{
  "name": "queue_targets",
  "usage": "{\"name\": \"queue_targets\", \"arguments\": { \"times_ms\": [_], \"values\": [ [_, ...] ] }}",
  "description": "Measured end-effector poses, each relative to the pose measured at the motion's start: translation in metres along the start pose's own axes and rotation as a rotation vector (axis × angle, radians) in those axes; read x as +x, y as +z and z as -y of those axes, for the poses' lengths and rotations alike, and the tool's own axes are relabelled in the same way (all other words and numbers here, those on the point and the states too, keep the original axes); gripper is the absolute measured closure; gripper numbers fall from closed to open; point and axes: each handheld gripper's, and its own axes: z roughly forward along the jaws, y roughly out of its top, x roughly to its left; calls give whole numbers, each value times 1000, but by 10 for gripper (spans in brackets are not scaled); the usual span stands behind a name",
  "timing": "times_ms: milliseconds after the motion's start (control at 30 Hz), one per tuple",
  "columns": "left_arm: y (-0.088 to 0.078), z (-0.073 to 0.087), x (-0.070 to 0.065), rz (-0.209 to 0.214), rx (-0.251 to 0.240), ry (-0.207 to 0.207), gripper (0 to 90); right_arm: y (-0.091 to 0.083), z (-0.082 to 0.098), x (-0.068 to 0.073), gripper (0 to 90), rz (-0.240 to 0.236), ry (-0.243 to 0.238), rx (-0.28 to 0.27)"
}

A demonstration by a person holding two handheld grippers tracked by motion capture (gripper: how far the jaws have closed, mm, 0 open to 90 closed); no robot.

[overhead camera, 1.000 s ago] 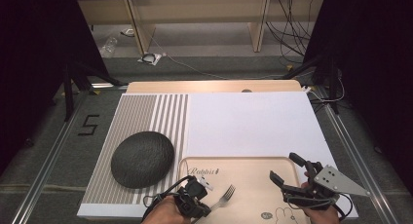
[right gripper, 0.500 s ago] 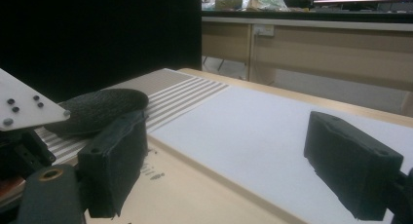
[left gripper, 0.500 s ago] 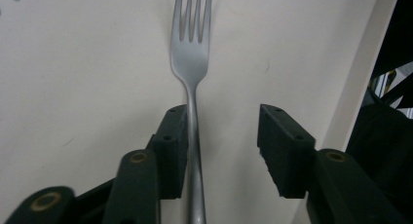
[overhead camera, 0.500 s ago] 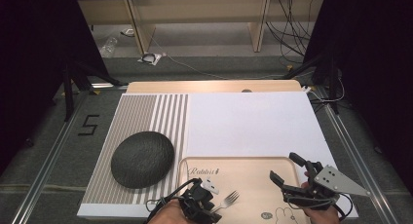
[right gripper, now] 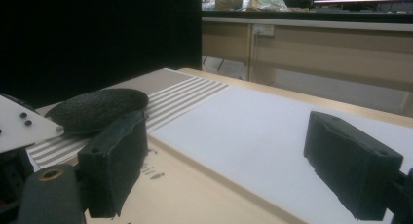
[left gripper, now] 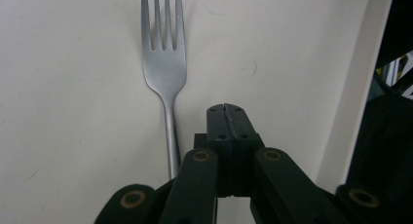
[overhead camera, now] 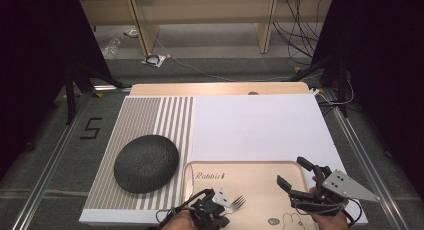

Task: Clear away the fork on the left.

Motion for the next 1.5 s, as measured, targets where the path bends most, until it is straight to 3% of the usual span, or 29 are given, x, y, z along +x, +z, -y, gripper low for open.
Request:
{"name": "queue_targets", "arguments": {
  "times_ms": [167, 500, 1167, 1500],
  "values": [
    [2, 1, 1, -64, 19, 19, 892, 0, 0, 0, 169, 1, -1, -1],
    [-3, 1, 11, -126, 22, 3, 893, 0, 0, 0, 169, 2, -2, -1],
    [-13, 8, 31, -212, 26, -45, 892, -1, 0, 0, 170, 2, -3, 4],
    [-19, 12, 42, -227, 24, -74, 892, -1, 0, 0, 169, 1, -3, 6]
  ]
}}
